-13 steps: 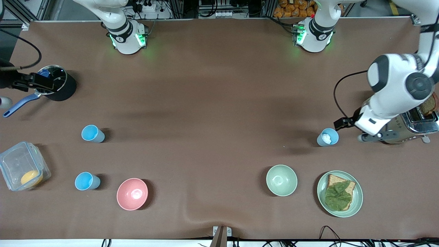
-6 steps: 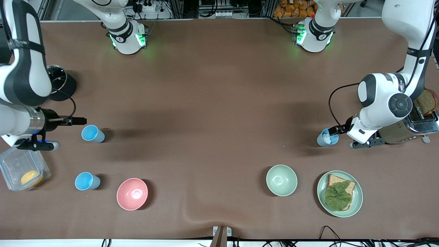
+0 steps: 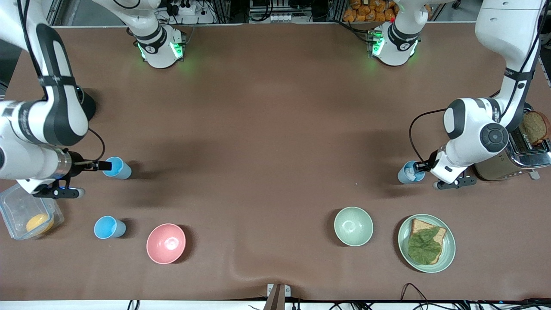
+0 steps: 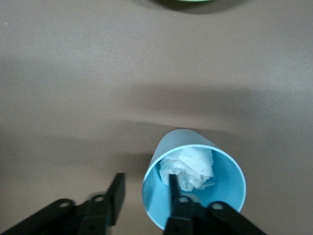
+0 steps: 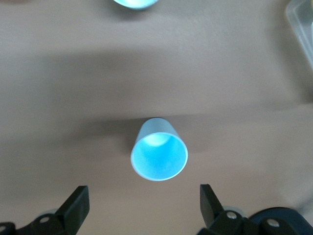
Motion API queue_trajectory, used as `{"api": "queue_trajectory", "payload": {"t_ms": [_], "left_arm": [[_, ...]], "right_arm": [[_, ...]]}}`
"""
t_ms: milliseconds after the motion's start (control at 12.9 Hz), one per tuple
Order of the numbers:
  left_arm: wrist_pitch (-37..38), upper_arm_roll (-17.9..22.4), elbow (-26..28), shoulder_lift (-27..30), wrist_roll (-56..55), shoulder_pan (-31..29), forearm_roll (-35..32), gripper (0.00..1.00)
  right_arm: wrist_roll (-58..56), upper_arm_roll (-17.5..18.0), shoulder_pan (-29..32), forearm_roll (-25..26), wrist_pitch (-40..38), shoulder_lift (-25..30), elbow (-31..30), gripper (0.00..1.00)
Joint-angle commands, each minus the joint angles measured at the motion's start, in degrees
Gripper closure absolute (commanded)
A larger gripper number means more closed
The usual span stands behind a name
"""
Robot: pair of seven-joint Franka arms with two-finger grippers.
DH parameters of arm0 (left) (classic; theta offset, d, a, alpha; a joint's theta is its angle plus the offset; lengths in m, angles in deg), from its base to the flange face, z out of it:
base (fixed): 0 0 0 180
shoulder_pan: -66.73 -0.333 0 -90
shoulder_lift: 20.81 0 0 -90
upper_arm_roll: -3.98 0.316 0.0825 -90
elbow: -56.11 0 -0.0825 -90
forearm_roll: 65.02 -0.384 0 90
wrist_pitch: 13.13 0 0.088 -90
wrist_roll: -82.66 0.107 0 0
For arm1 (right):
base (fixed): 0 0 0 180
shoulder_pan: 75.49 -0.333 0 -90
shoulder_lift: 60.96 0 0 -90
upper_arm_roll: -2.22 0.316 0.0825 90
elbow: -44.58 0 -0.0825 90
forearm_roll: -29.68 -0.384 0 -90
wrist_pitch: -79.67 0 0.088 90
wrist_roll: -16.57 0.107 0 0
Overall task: Stack blue cups with both arms
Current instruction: 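Close both grippers on the blue cups and lift them, then set the cup mid-table with the left gripper while the right gripper carries its cup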
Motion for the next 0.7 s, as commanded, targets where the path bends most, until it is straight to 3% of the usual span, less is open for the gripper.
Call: {"api": "queue_trajectory", "payload": {"t_ms": [0,310,543,621], "left_arm": [[-0.03,-1.51,-0.42,0.36,-0.07,-0.26,-0.43,1.00],[0.77,-10.55,1.95,3.79,-7.14,-0.53,0.01,1.00],[2.52,-22.40,0.73,4.85,-27.75,-0.09,0.10,1.00],[2.53,-26.10,-2.24,3.72,-37.67,1.22,-0.08,1.00]], "right_arm": [[-0.75,0.86,3.64,1.05,2.90,-1.71,-0.74,0.00],[-4.01,0.94,6.72,0.88,12.11,-2.15,-8.02,0.00],[-3.75,1.03,7.08,0.26,13.11,-3.29,-9.28,0.00],[-3.75,1.12,7.26,0.18,13.19,-4.25,-9.28,0.00]]}}
